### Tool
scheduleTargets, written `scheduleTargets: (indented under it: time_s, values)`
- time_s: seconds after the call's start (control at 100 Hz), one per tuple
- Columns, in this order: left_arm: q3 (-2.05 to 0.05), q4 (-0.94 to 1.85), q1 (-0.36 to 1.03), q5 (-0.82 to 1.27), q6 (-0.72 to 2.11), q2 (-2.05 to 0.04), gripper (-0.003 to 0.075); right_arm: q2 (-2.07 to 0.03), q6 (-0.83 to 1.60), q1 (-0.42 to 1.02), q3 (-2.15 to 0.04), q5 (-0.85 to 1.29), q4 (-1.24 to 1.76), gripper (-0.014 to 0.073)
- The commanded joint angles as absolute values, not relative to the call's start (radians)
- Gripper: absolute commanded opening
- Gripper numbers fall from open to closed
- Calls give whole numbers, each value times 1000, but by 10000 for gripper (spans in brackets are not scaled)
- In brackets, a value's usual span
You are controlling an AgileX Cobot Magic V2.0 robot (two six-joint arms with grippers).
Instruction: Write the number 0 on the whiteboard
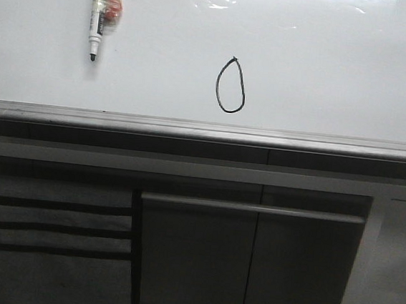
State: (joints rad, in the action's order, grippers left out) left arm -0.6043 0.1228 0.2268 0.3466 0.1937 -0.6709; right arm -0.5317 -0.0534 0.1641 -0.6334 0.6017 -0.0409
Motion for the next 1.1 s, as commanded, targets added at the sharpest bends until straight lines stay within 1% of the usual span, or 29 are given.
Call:
scheduleTargets:
  time_s: [0.0,0.02,0.05,0.12,0.16,0.59,0.69,0.81,0.94,1.09]
  values:
    - [-571,138,225,193,181,-607,257,-503,-62,159,-615,460,-57,-9]
    - [-559,138,225,180,181,-595,230,-499,-62,159,-606,454,-57,-41]
    - [-541,138,225,164,181,-578,159,-494,-62,159,-595,436,-57,-74]
    - [-520,157,225,153,178,-561,32,-493,-62,159,-573,405,-57,-73]
    - [-516,186,225,160,175,-559,-22,-495,-62,159,-569,408,-57,-73]
    - [-495,190,225,168,175,-544,-20,-499,-62,159,-560,431,-57,-73]
    - [-436,128,193,118,201,-448,-20,-499,-62,159,-560,431,-57,-73]
    - [-304,93,143,115,201,-272,-20,-499,-62,159,-560,431,-57,-73]
    - [-145,97,130,82,190,-118,-20,-499,-62,159,-560,431,-57,-73]
    - [7,174,127,-74,188,-26,-20,-499,-62,159,-560,431,-57,-73]
